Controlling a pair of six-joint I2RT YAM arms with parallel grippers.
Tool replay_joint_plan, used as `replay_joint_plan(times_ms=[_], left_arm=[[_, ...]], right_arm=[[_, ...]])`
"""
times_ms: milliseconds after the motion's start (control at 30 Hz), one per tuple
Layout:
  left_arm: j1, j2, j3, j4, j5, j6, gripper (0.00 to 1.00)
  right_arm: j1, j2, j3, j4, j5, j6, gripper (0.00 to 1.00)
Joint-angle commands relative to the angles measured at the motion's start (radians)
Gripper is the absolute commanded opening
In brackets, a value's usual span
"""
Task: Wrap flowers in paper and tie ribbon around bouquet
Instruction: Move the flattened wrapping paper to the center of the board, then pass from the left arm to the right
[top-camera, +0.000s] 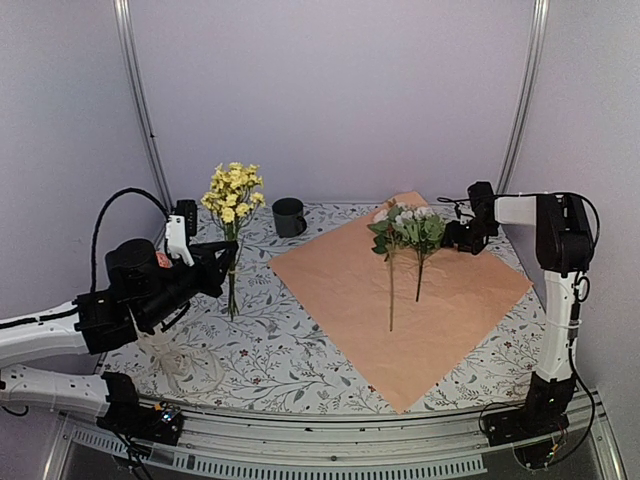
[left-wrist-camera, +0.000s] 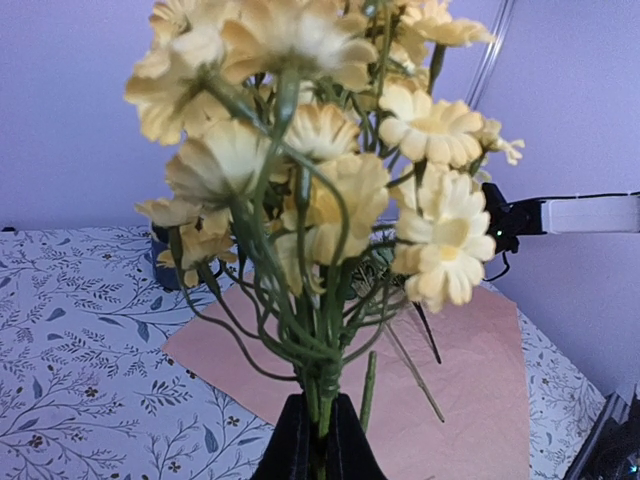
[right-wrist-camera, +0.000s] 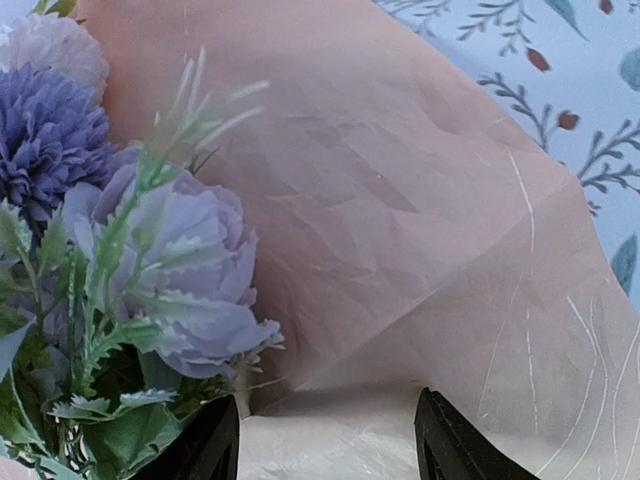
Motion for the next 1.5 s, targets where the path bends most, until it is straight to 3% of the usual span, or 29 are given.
replay_joint_plan(times_ms=[0, 167, 367, 467, 600, 667, 733, 833, 933, 1167, 1200, 1233, 1267, 1300, 1467], left_arm=[[0.003, 0.05, 0.011, 0.089, 0.064, 0.003, 0.0], [-0.001, 0.133, 0.021, 0.188, 0.174, -0.005, 0.0], [-0.024, 0.163, 0.006, 0.364, 0.282, 0.01, 0.0], [-0.044, 0.194, 0.024, 0.421, 0.331, 0.022, 0.0], [-0.088, 0.235, 0.067, 0.498, 0.413, 0.062, 0.0], [-0.114, 0.255, 0.091, 0.526, 0.442, 0.086, 0.0], [-0.138, 0.276, 0.115, 0.538, 0.457, 0.107, 0.0], [-0.161, 0.305, 0.131, 0.557, 0.475, 0.115, 0.0], [-0.173, 0.321, 0.13, 0.568, 0.483, 0.104, 0.0], [-0.175, 0.326, 0.14, 0.539, 0.481, 0.095, 0.0], [-0.176, 0.327, 0.146, 0.519, 0.469, 0.094, 0.17], [-0.176, 0.327, 0.153, 0.491, 0.446, 0.093, 0.41], [-0.174, 0.325, 0.16, 0.455, 0.414, 0.09, 0.56], [-0.173, 0.321, 0.165, 0.415, 0.379, 0.089, 0.66], [-0.094, 0.301, 0.203, 0.11, 0.196, 0.0, 0.76]], right_arm=[[0.038, 0.046, 0.017, -0.115, -0.081, -0.036, 0.61], [0.048, -0.073, 0.052, -0.155, 0.004, -0.047, 0.6], [0.093, -0.482, -0.155, -0.018, -0.001, 0.081, 0.62], [0.252, -0.655, -0.279, 0.083, -0.025, 0.09, 0.65], [0.534, -0.775, -0.36, 0.371, -0.396, 0.048, 0.76], [0.667, -0.767, -0.346, 0.515, -0.522, 0.067, 0.83], [0.777, -0.734, -0.284, 0.577, -0.544, 0.077, 0.85], [0.834, -0.68, -0.22, 0.652, -0.548, 0.124, 0.85], [0.847, -0.673, -0.238, 0.762, -0.573, 0.206, 0.71], [0.854, -0.699, -0.283, 0.808, -0.564, 0.26, 0.01], [0.849, -0.712, -0.28, 0.771, -0.529, 0.256, 0.0], [0.842, -0.726, -0.276, 0.728, -0.489, 0.247, 0.0], [0.825, -0.742, -0.275, 0.674, -0.438, 0.237, 0.0], [0.804, -0.757, -0.272, 0.613, -0.381, 0.233, 0.0], [0.575, -0.773, -0.259, 0.179, -0.062, 0.288, 0.0]])
